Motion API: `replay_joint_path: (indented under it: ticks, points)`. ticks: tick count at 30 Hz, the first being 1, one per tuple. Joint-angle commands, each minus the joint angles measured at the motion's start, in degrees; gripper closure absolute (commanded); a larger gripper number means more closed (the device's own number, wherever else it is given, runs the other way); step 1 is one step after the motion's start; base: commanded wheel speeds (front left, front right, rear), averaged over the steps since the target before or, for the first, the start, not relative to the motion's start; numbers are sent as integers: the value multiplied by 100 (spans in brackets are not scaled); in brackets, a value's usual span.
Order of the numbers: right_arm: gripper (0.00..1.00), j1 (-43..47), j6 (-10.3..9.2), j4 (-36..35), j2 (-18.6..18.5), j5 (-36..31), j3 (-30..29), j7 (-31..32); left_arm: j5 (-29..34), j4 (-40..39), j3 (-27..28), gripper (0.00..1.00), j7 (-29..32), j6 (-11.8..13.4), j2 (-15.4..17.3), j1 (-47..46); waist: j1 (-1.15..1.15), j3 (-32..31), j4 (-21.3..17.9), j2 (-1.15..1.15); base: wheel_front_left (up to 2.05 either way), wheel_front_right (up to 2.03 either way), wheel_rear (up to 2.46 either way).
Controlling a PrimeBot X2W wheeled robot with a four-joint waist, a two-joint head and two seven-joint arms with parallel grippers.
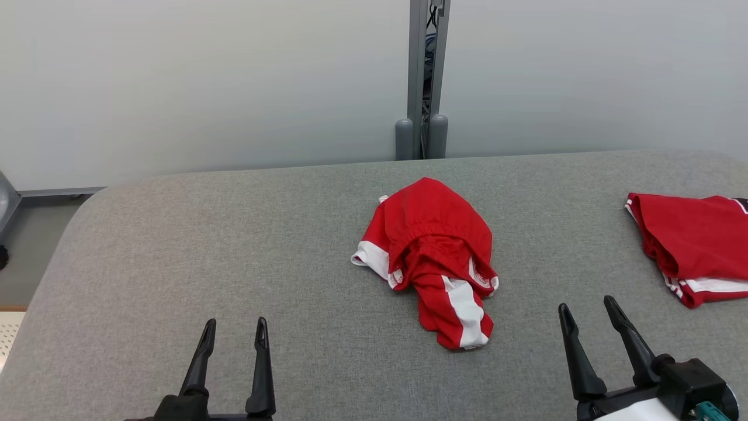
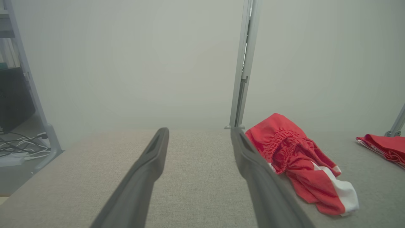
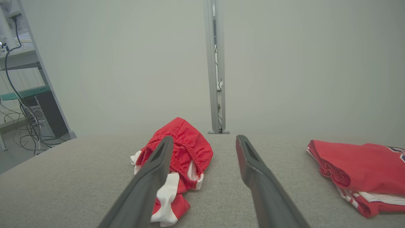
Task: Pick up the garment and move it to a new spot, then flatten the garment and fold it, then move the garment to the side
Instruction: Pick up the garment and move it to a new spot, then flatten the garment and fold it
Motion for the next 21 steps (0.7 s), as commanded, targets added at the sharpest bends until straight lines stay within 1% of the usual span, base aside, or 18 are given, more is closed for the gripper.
replay_joint_path:
  ticks: [1, 14, 18, 21]
  points:
    - [0, -14, -2, 6, -12, -45, 11, -32, -18, 28, -10, 0, -22, 21, 14, -98, 0, -13, -12, 0, 0, 0, 0]
    - [0, -44, -2, 36, -6, -15, 39, -32, -21, 140, -129, 0, -22, 73, 14, -113, 0, 35, -64, 0, 0, 0, 0]
    - [0, -105, -2, 17, -7, -37, 66, -32, -108, 183, -145, 0, -22, 134, 13, -133, 0, 108, -126, 0, 0, 0, 0]
    - [0, -127, -2, -9, -8, -61, 39, -32, -154, 262, -266, 0, -22, 76, 12, -200, 0, 177, -198, 0, 0, 0, 0]
